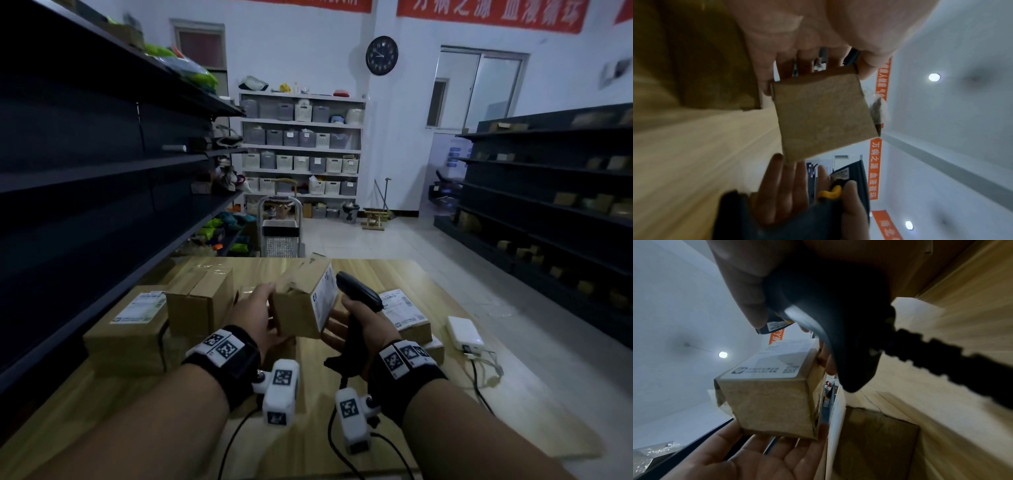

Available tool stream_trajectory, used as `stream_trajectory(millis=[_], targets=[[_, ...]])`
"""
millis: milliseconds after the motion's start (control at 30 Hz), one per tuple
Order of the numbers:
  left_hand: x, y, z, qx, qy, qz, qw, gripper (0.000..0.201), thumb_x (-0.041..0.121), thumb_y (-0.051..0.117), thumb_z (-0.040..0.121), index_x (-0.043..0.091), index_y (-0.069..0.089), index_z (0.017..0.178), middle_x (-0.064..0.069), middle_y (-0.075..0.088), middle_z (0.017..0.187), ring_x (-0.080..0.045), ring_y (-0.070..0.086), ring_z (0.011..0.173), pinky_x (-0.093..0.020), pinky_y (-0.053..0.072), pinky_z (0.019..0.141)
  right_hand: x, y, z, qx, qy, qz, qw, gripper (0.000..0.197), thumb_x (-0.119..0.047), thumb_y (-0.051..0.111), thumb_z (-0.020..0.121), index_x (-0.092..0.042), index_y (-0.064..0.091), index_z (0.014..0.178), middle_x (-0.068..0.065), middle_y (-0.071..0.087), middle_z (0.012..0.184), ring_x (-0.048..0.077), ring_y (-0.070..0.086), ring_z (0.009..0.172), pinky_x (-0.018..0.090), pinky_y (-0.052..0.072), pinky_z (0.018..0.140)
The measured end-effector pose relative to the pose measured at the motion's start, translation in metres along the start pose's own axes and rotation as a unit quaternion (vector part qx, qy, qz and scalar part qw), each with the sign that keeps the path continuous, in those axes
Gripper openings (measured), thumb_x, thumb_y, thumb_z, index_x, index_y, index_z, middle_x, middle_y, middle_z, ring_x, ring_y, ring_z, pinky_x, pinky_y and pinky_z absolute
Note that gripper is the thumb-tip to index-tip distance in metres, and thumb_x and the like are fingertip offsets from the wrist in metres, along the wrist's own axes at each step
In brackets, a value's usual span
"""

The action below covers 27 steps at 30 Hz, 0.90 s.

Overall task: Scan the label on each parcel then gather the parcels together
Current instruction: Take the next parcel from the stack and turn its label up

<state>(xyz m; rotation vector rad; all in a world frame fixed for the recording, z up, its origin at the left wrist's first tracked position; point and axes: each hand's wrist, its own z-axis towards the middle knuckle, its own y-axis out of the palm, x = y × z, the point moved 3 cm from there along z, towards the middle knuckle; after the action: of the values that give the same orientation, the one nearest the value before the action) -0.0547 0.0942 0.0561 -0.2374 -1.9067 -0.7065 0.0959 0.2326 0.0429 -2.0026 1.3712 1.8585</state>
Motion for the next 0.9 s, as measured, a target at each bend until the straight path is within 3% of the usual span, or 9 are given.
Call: stream_trajectory(millis=[100,167,267,333,400,500,600,700,900], targets=[[0.004,-0.003,0.0,0.026,0.066,0.072,0.995,0.028,0.029,0.061,0.107,0.017,0.079,0.089,-0.024,0.076,0.127,-0.036,0.073,0.11,-0.059,0.063,0.098,0.0,-0.001,0.001,0.006,0.005,0.012,1.0,0.045,-0.033,0.07,0.099,-0.009,0.069,0.137,0.014,0.079,0.123,0.034,0.079,0.107,0.044,0.06,0.073],[0.007,-0.003,-0.005,0.025,0.079,0.086,0.993,0.029,0.033,0.058,0.109,0.021,0.079,0.094,-0.021,0.077,0.124,-0.038,0.074,0.111,-0.063,0.062,0.101,0.0,-0.002,0.001,0.013,0.007,0.01,1.0,0.046,-0.033,0.071,0.099,-0.01,0.067,0.138,0.014,0.079,0.122,0.035,0.079,0.105,0.043,0.059,0.067],[0.012,-0.005,-0.006,0.025,0.061,0.138,0.988,0.063,0.081,0.061,0.081,0.026,0.08,0.105,-0.009,0.084,0.112,-0.034,0.077,0.108,-0.058,0.058,0.106,0.0,-0.004,0.0,0.02,0.012,-0.006,1.0,0.047,-0.034,0.074,0.097,-0.01,0.069,0.137,0.013,0.079,0.123,0.035,0.08,0.104,0.044,0.061,0.063],[0.015,-0.007,-0.007,0.016,0.084,0.202,0.976,0.07,0.091,0.064,0.071,0.029,0.074,0.101,-0.003,0.08,0.106,-0.03,0.074,0.106,-0.053,0.055,0.109,-0.001,-0.006,0.0,0.021,0.011,-0.016,1.0,0.05,-0.035,0.076,0.094,-0.011,0.068,0.138,0.012,0.079,0.125,0.036,0.08,0.104,0.047,0.063,0.062],[0.014,-0.008,-0.007,0.008,0.11,0.248,0.962,0.066,0.078,0.075,0.08,0.027,0.071,0.122,-0.002,0.076,0.11,-0.028,0.075,0.103,-0.052,0.06,0.103,-0.004,-0.007,0.0,0.017,-0.002,-0.014,1.0,0.051,-0.032,0.078,0.094,-0.013,0.065,0.14,0.015,0.079,0.123,0.037,0.079,0.104,0.049,0.064,0.066],[0.011,-0.009,-0.004,0.011,0.13,0.274,0.953,0.082,0.068,0.075,0.081,0.03,0.057,0.152,0.0,0.075,0.119,-0.026,0.078,0.102,-0.051,0.065,0.097,-0.014,-0.006,-0.006,0.001,-0.016,-0.04,0.999,0.044,-0.031,0.079,0.094,-0.018,0.066,0.135,0.013,0.081,0.118,0.037,0.08,0.103,0.058,0.058,0.083],[0.011,-0.004,-0.008,-0.01,0.149,0.256,0.955,0.033,0.049,0.062,0.106,0.033,0.062,0.135,0.005,0.074,0.107,-0.019,0.073,0.097,-0.041,0.058,0.093,-0.023,-0.003,-0.011,-0.004,-0.03,-0.045,0.999,0.044,-0.029,0.078,0.095,-0.015,0.066,0.134,0.013,0.081,0.118,0.036,0.08,0.104,0.056,0.057,0.087],[0.005,-0.004,-0.01,-0.047,0.121,0.219,0.967,0.036,0.061,0.066,0.1,0.038,0.067,0.128,-0.001,0.085,0.106,-0.028,0.081,0.1,-0.05,0.062,0.099,-0.029,0.0,-0.015,-0.012,-0.026,-0.061,0.998,0.043,-0.033,0.079,0.093,-0.017,0.069,0.131,0.01,0.081,0.119,0.034,0.08,0.104,0.061,0.053,0.093],[-0.008,-0.015,-0.004,-0.073,0.13,0.193,0.97,0.034,0.034,0.078,0.1,0.034,0.064,0.131,-0.004,0.086,0.109,-0.028,0.084,0.1,-0.055,0.065,0.099,-0.044,0.005,-0.025,-0.026,-0.026,-0.13,0.991,0.033,-0.039,0.079,0.091,-0.019,0.079,0.118,0.009,0.082,0.116,0.033,0.08,0.103,0.063,0.056,0.091]])
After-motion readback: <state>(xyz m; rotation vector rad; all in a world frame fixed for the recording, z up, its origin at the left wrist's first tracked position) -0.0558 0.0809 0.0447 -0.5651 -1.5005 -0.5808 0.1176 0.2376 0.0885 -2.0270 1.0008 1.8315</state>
